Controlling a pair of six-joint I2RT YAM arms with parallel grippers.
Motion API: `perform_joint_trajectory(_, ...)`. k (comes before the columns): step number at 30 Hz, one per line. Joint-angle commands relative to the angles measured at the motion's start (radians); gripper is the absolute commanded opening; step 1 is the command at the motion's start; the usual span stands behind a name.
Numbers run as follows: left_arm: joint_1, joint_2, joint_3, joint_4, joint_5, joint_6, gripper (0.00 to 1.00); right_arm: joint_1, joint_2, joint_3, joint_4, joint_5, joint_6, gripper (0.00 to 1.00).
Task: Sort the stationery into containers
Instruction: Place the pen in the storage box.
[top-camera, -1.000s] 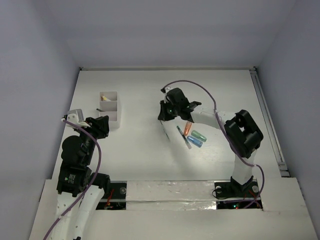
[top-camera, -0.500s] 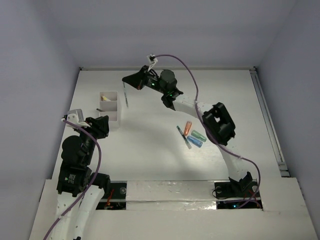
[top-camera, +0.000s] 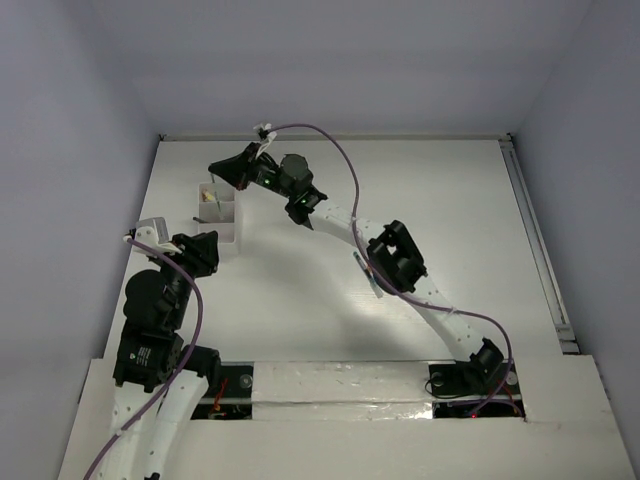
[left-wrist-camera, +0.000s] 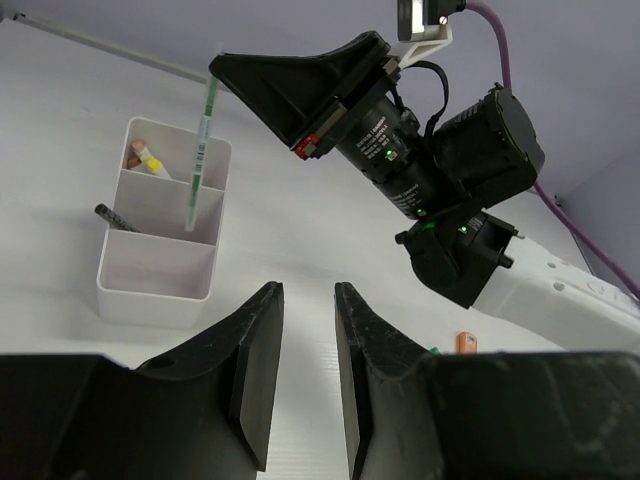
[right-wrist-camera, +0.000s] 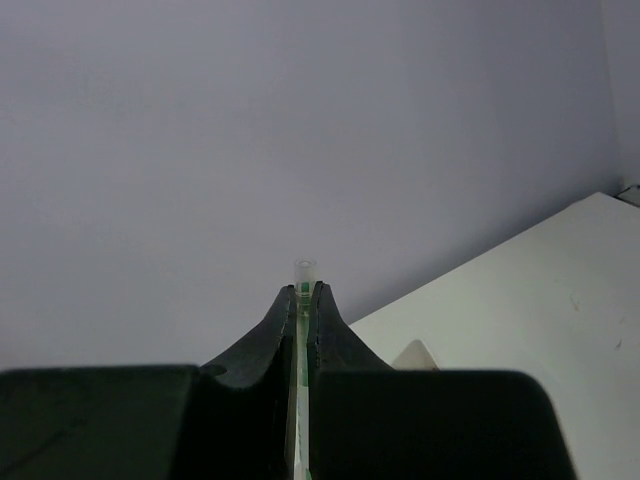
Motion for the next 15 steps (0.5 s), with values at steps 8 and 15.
perform_joint_trajectory(8, -0.013, 0.004, 0.005, 0.028, -0.01, 0.005, 0.24, 0.02, 0.035, 0.037, -0.012, 0.186, -0.164, 0.0)
perform_joint_trajectory(15, -0.013, 0.008, 0.006, 0.028, -0.01, 0.005, 0.24, 0.02, 0.009, -0.026, 0.011, 0.218, -0.195, 0.0)
